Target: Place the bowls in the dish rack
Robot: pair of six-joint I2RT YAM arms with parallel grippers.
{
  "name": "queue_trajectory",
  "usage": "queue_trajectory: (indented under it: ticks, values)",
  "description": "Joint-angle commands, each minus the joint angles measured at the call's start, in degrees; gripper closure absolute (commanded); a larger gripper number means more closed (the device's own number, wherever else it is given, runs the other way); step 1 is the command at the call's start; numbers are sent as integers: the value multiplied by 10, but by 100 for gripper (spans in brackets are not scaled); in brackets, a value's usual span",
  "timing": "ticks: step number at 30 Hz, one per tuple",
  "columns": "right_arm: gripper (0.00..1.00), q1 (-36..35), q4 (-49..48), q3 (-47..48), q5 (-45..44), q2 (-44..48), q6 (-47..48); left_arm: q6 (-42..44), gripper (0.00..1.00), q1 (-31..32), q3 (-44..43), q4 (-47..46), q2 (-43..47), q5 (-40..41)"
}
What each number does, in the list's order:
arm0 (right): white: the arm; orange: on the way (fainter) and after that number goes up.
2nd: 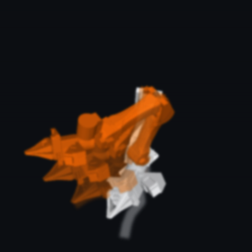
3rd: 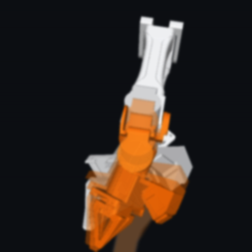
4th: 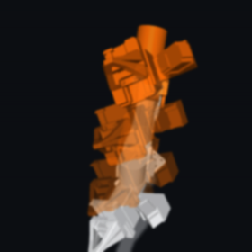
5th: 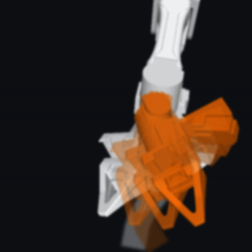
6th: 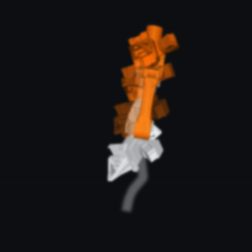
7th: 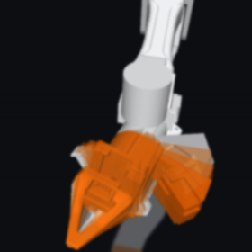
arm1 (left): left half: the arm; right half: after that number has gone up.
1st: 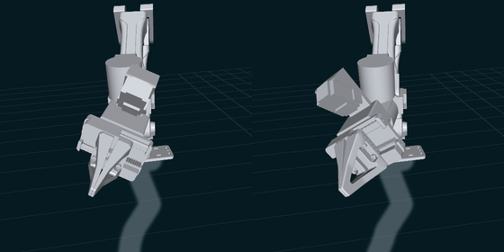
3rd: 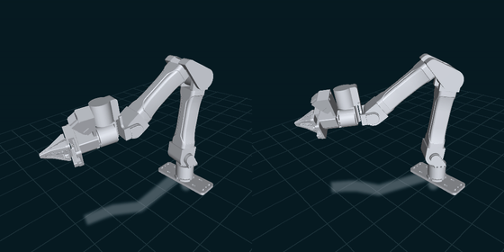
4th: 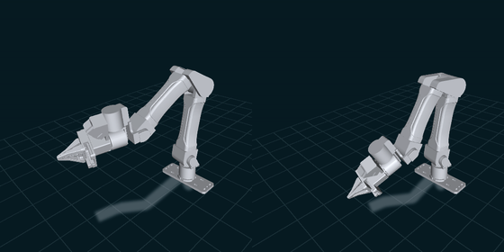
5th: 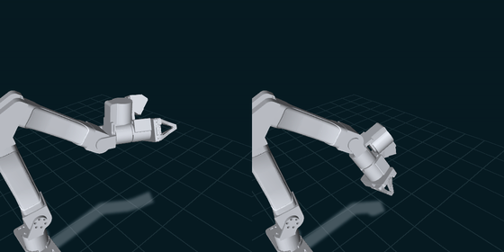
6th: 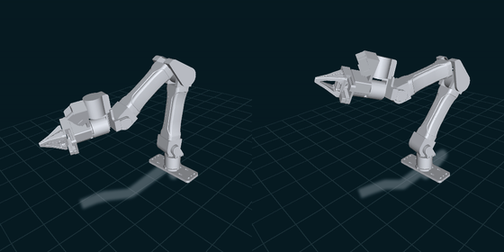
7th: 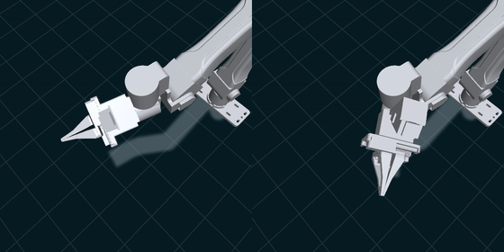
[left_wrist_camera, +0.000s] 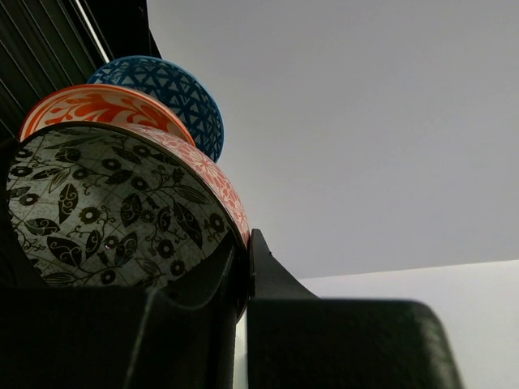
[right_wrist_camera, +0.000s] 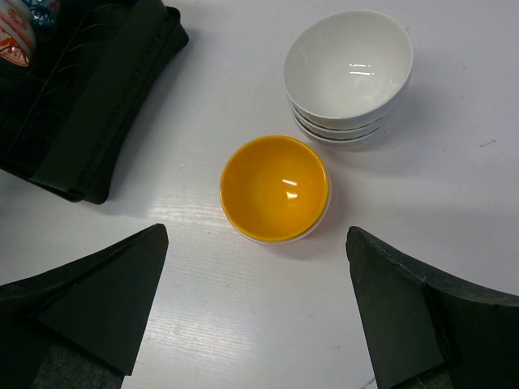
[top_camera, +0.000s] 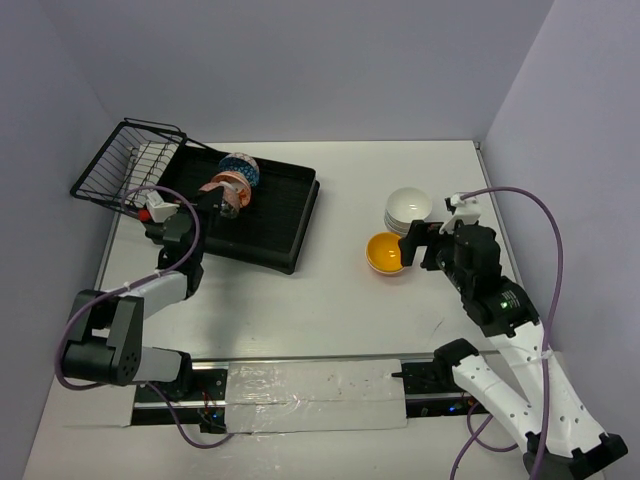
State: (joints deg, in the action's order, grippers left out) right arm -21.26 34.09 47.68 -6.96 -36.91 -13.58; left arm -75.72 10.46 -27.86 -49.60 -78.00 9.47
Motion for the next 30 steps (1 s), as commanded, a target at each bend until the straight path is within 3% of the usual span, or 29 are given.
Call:
queue_trajectory:
  ticks: [1,30]
  values:
    - [2,-4,-25,27,7,-8,12,-15,100,-3,-11,-100,-15,17]
    - [2,-5,-22,25,5,-6,19,-26,99,-2,-23,-213,-132,5]
